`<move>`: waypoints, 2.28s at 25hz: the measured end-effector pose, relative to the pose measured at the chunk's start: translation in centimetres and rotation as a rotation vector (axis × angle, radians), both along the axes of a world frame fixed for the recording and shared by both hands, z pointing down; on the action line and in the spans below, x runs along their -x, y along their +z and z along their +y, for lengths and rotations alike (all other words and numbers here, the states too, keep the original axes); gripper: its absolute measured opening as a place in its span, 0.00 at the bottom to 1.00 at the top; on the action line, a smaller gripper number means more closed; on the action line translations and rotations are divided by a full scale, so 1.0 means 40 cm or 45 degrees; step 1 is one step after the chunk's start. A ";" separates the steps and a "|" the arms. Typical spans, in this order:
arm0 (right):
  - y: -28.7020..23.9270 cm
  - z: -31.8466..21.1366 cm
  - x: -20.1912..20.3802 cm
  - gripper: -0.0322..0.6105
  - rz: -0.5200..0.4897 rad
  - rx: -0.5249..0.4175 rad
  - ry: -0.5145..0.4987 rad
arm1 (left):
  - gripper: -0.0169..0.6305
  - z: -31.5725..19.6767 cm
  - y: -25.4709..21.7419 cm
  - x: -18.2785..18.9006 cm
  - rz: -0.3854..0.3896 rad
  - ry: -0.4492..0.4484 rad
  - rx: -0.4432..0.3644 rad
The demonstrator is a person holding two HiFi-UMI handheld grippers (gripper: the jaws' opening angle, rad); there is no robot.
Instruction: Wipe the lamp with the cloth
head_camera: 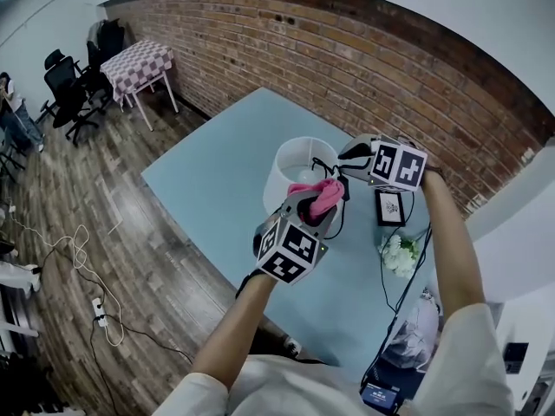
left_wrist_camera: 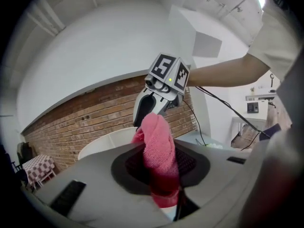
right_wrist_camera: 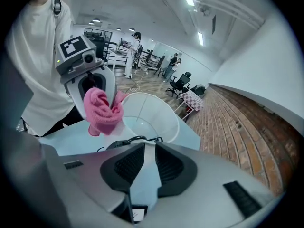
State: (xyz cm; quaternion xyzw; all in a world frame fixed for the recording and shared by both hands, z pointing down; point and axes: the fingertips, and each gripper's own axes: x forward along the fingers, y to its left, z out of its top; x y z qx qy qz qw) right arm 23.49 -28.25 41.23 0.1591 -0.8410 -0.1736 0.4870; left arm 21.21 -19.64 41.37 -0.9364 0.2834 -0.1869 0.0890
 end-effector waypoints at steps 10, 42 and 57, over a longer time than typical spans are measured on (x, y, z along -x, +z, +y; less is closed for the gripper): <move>-0.003 0.005 0.006 0.19 -0.025 0.015 0.005 | 0.19 0.014 0.107 -0.073 -0.139 0.065 0.010; -0.038 0.054 0.036 0.17 -0.047 0.011 -0.087 | 0.19 0.066 0.225 0.073 -0.118 0.034 0.199; -0.016 0.095 0.072 0.14 0.049 0.023 -0.135 | 0.20 0.013 0.237 0.250 0.002 -0.133 0.300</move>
